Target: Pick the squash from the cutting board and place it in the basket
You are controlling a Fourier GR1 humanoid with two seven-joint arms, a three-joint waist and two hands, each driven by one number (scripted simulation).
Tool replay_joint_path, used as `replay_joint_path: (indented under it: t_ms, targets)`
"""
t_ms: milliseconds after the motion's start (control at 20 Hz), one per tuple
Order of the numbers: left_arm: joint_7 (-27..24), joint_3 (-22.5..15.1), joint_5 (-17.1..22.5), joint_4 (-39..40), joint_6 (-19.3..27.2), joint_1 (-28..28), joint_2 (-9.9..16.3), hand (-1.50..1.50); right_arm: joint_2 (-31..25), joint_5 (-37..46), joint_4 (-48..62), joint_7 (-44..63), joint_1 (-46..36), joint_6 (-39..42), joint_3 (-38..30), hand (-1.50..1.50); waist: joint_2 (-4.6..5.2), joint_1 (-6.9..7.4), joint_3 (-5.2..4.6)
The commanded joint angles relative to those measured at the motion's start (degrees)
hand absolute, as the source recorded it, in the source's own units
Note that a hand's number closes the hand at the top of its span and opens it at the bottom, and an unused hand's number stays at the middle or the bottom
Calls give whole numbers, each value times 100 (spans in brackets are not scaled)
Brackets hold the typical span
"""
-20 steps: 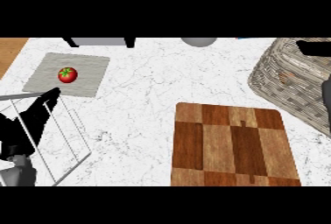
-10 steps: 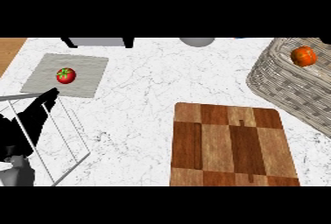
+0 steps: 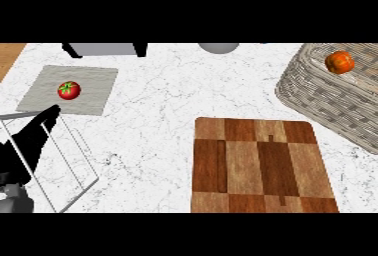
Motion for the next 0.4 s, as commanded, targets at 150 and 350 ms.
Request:
replay_joint_path:
  t_ms: [150, 350]
  targets:
    - [269, -22, 19, 403, -197, -711, 247, 0, -418, -1498, -895, -313, 1585, 1583, -899, -150, 37, -237, 19]
    - [-22, -285, -256, 281, 7, -398, -213, 0, -486, -2321, -1167, -675, 2470, 2432, -1566, -150, 34, -221, 20]
